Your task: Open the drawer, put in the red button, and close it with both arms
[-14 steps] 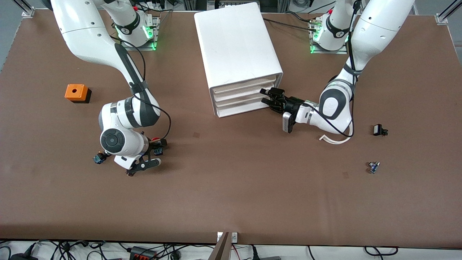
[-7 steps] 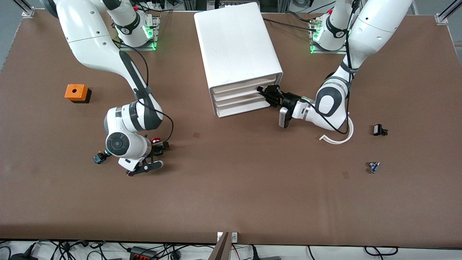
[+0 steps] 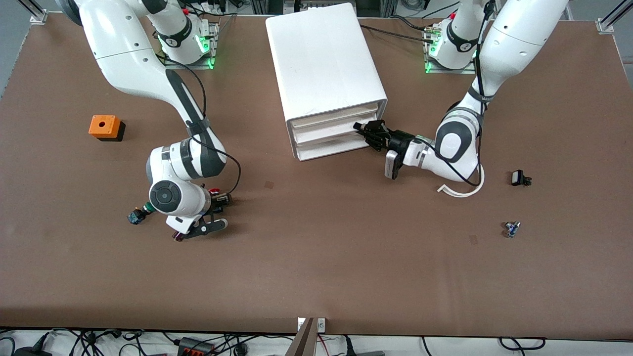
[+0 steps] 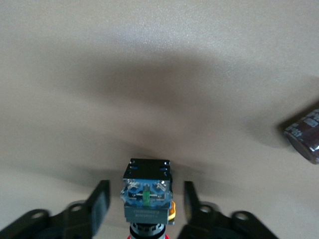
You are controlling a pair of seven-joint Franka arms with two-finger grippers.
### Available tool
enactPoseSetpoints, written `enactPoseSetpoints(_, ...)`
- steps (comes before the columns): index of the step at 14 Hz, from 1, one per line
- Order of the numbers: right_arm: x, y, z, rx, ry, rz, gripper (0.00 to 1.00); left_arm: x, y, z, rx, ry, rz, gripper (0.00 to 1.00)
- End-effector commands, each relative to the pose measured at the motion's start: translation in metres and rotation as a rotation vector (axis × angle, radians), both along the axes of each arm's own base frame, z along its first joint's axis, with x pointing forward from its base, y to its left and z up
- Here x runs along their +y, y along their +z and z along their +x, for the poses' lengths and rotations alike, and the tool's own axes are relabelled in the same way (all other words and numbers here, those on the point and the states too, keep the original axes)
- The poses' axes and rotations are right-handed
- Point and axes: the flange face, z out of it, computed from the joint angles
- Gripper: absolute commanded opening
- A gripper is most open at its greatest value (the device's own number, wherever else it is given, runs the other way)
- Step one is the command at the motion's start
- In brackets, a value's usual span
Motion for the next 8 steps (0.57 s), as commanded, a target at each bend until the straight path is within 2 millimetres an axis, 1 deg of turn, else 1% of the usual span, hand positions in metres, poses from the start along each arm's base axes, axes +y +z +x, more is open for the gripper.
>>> enactPoseSetpoints(1, 0.003, -0.002, 0.004, 0.003, 0.022, 0.019, 0.39, 0.006, -0.008, 0.045, -0.021, 0.046, -0.044, 0.02)
enactPoseSetpoints(2, 0.003, -0.003, 0.004, 0.004, 0.028, 0.02, 0.31, 0.009, -0.006, 0.051, -0.028, 0.056, -0.042, 0.04)
enactPoseSetpoints(3, 0.002, -0.002, 0.004, 0.003, 0.029, 0.019, 0.2, 0.011, -0.007, 0.053, 0.003, 0.067, -0.022, 0.12)
enactPoseSetpoints(4, 0.002, -0.002, 0.004, 0.003, 0.028, 0.02, 0.13, 0.013, -0.004, 0.058, 0.034, 0.077, 0.001, 0.22)
enactPoseSetpoints(5, 0.003, 0.001, 0.005, -0.002, 0.031, 0.02, 0.05, 0.014, -0.004, 0.059, 0.056, 0.085, 0.014, 0.62)
enactPoseSetpoints(6, 0.003, 0.007, 0.006, -0.011, 0.035, 0.022, 0.01, 0.016, 0.0, 0.062, 0.048, 0.09, 0.012, 1.0)
enactPoseSetpoints(7, 0.005, 0.016, 0.009, -0.027, 0.038, 0.028, 0.0, 0.022, 0.006, 0.067, 0.045, 0.101, 0.014, 1.0)
enactPoseSetpoints(8, 0.009, 0.039, 0.02, -0.059, 0.036, 0.042, 0.0, 0.032, 0.021, 0.078, 0.019, 0.116, 0.008, 1.0)
